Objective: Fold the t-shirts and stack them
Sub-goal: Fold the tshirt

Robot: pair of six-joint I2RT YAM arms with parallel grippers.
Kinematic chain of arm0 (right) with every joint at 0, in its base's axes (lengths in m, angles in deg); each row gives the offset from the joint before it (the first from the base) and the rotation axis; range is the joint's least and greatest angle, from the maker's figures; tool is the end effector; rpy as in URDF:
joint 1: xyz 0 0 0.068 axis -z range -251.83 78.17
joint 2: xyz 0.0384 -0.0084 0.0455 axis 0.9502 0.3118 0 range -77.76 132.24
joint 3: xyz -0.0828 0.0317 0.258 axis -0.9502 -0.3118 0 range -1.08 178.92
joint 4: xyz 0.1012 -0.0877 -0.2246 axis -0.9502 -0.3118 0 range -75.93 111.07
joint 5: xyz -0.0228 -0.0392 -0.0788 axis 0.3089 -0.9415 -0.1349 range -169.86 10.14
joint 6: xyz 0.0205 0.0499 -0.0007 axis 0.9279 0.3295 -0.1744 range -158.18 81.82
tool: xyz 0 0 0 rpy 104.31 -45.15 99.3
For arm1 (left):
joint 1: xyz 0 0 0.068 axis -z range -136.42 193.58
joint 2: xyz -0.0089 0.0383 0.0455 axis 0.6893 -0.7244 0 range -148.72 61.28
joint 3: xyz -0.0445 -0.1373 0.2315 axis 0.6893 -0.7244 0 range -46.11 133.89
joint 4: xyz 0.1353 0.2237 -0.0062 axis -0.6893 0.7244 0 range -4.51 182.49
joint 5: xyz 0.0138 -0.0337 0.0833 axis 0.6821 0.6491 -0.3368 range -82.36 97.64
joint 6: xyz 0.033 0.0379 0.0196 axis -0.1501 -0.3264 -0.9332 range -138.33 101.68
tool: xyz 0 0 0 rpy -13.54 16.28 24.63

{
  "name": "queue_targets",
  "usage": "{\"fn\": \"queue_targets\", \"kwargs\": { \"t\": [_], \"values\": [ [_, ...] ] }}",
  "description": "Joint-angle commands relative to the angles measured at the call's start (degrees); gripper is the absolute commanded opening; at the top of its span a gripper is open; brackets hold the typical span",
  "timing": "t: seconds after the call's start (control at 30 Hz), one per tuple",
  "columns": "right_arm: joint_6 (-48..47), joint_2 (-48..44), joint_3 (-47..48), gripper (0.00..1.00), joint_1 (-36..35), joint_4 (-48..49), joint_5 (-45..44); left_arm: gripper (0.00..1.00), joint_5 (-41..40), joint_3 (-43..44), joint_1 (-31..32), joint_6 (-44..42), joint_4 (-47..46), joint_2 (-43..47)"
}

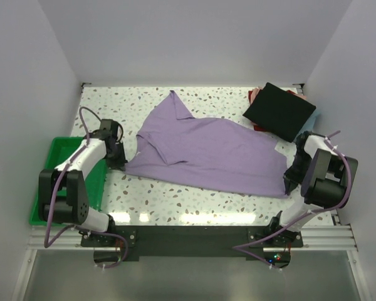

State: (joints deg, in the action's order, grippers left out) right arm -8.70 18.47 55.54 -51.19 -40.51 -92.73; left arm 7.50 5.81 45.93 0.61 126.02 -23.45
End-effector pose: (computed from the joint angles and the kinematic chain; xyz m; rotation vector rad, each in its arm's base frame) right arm 0.2354 -0.0971 0.1593 -1.2176 -2.6805 0.3531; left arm 0.2654 -0.0109 0.1890 -0.4122 2.8246 -0.0738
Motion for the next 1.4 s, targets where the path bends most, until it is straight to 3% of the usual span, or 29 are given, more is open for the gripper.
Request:
{"fn": "queue_targets", "kwargs": {
  "t": [0.0,0.43,0.47,0.5,0.57,0.6,0.63,0.77,1.03,1.37],
  "values": [
    [2.4,-3.4,-0.9,0.00,0.4,-2.5,-0.1,0.00,-4.1,3.0,-0.5,0.3,4.8,2.3],
    [3.2,-11.1,-3.2,0.00,0.4,-7.7,0.8,0.02,-8.4,2.8,-1.2,-0.3,13.2,6.3],
    [3.0,-11.5,-3.1,0.00,0.4,-7.9,1.1,0.32,-8.2,2.9,-1.2,-0.3,13.6,6.6],
    [2.1,-11.7,-3.2,0.00,0.4,-7.9,2.3,0.47,-8.1,3.0,-1.2,-0.5,14.3,6.9],
    [1.3,-12.1,-2.9,0.18,0.4,-7.9,3.5,0.70,-8.8,3.5,-1.2,-0.6,14.7,7.6],
    [0.5,-12.4,-2.7,0.24,0.4,-7.9,4.5,0.72,-9.8,4.4,-1.2,-0.7,15.3,8.1],
    [0.3,-12.6,-2.6,0.34,0.4,-7.9,4.8,0.73,-9.9,4.9,-1.1,-0.7,15.4,8.3],
    [-1.0,-14.5,-1.8,0.45,0.4,-7.4,5.8,0.73,-7.3,7.3,2.2,-0.2,13.4,9.1],
    [-3.4,-21.2,-1.7,0.50,0.3,-3.9,10.8,0.68,7.1,7.9,17.4,4.6,1.1,4.1],
    [-4.2,-23.2,-3.2,0.50,0.3,-1.8,15.0,0.61,11.6,9.3,20.9,6.4,-5.5,-8.1]
  ]
}}
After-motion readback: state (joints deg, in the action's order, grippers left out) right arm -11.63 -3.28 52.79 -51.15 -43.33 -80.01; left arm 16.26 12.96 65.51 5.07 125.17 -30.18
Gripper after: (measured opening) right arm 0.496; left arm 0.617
